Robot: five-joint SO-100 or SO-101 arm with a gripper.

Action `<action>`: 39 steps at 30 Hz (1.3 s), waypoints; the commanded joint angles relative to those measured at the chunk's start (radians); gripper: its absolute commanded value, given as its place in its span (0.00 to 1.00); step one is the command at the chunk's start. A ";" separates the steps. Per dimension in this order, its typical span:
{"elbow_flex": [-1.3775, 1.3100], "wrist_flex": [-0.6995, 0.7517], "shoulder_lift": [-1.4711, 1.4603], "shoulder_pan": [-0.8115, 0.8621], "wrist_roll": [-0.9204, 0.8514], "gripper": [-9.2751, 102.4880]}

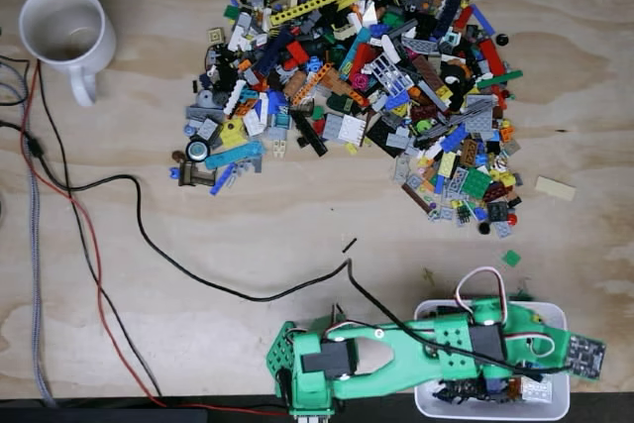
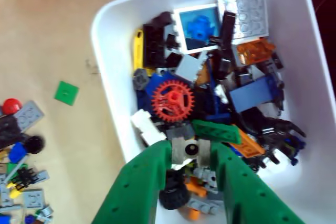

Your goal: Find the closest Lego and put it in the bin.

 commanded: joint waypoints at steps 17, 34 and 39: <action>0.207 -0.213 0.380 -0.454 -0.330 0.26; 0.755 -0.127 0.899 -1.382 -0.044 0.29; 0.805 -0.132 0.954 -1.394 -0.048 0.29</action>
